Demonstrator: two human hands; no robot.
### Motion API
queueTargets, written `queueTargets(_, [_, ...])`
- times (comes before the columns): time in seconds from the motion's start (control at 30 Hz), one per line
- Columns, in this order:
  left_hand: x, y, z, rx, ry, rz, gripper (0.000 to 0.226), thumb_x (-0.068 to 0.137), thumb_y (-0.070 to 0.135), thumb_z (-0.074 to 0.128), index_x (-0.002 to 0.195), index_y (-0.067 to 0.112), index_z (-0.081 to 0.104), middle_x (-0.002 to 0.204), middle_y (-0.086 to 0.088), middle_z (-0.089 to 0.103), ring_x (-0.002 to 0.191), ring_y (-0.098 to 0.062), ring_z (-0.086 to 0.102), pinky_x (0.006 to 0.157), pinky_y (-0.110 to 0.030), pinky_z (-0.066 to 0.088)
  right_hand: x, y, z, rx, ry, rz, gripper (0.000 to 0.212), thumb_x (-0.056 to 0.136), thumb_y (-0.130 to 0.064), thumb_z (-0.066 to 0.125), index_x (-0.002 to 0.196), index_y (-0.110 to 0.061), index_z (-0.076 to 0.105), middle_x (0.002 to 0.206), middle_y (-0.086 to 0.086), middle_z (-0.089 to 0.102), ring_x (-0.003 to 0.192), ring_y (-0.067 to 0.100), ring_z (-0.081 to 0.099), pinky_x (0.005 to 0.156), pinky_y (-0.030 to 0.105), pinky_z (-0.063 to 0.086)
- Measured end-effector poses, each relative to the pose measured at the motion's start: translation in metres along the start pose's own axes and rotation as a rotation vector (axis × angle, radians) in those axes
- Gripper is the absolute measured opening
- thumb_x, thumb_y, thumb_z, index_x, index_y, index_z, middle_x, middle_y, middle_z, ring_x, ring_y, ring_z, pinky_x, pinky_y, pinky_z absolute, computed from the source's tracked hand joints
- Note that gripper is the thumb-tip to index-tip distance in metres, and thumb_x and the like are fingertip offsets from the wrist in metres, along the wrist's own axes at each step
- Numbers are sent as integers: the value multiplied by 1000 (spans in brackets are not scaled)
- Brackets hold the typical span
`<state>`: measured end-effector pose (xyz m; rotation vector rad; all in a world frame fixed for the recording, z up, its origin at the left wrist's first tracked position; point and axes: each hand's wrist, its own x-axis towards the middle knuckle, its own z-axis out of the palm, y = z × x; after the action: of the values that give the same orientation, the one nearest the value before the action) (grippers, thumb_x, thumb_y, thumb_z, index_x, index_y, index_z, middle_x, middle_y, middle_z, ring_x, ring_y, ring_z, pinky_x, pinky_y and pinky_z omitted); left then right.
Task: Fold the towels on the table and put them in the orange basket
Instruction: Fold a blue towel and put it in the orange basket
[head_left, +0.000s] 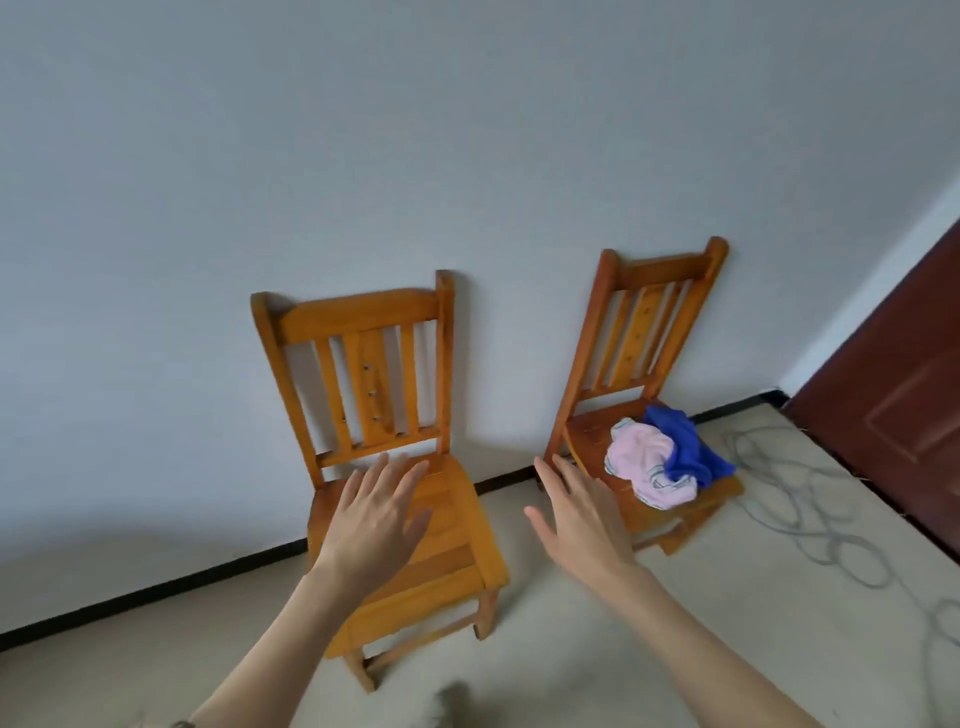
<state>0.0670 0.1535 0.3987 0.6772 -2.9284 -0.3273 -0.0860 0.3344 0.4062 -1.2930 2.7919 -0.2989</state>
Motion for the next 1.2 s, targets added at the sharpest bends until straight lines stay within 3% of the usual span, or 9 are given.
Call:
queueTargets(0.07, [36, 18, 15, -4, -39, 66, 59, 95, 52, 26, 147, 24, 24, 155, -2, 23, 145, -24, 13, 116, -39, 8, 10, 26, 0, -22, 34, 74, 57, 88, -37, 59, 137, -12, 46, 137, 15, 50, 124, 32, 50, 98, 47, 45])
queueTargets(0.13, [74, 34, 28, -14, -64, 133, 57, 97, 50, 26, 148, 24, 20, 155, -2, 20, 145, -23, 9, 117, -39, 8, 25, 55, 5, -34, 46, 167, 55, 81, -35, 68, 128, -10, 55, 126, 17, 59, 111, 34, 60, 86, 47, 52])
queueTargets(0.33, [176, 72, 65, -56, -245, 245, 57, 98, 47, 28, 149, 25, 13, 157, -1, 11, 146, -21, 1, 117, -38, 3, 64, 126, 7, -2, 41, 391, 55, 73, -31, 77, 121, -10, 61, 117, 14, 65, 101, 32, 65, 77, 44, 54])
queueTargets(0.4, [206, 88, 74, -53, -306, 278, 57, 99, 46, 28, 149, 25, 12, 158, 0, 10, 146, -21, 0, 117, -38, 4, 72, 148, 3, 21, 62, 459, 54, 79, -29, 71, 127, -12, 55, 125, 13, 59, 108, 32, 61, 84, 43, 50])
queueTargets(0.5, [242, 116, 87, -65, -344, 344, 55, 99, 43, 30, 149, 24, 15, 157, 1, 14, 146, -20, 4, 117, -37, 5, 81, 186, 5, 16, 2, 556, 54, 94, -36, 47, 143, -19, 32, 147, 5, 36, 131, 23, 39, 104, 36, 35])
queueTargets(0.63, [289, 153, 117, -81, -417, 389, 52, 99, 40, 30, 148, 27, 16, 156, 4, 16, 145, -18, 6, 118, -37, 7, 94, 240, 20, 44, -38, 646, 53, 97, -37, 39, 145, -21, 26, 149, 1, 33, 135, 17, 34, 109, 32, 31])
queueTargets(0.83, [359, 211, 190, -86, -536, 361, 50, 99, 39, 33, 147, 28, 21, 155, 4, 19, 145, -18, 11, 118, -37, 12, 132, 342, 54, 82, -148, 682, 52, 97, -37, 41, 144, -21, 27, 149, 1, 34, 135, 17, 36, 109, 33, 33])
queueTargets(1.2, [436, 318, 348, -112, -754, 117, 42, 99, 30, 37, 141, 25, 34, 149, 5, 34, 137, -13, 30, 112, -32, 26, 183, 525, 154, 251, -347, 615, 47, 96, -29, 48, 140, -19, 35, 140, 0, 46, 126, 16, 46, 103, 29, 39])
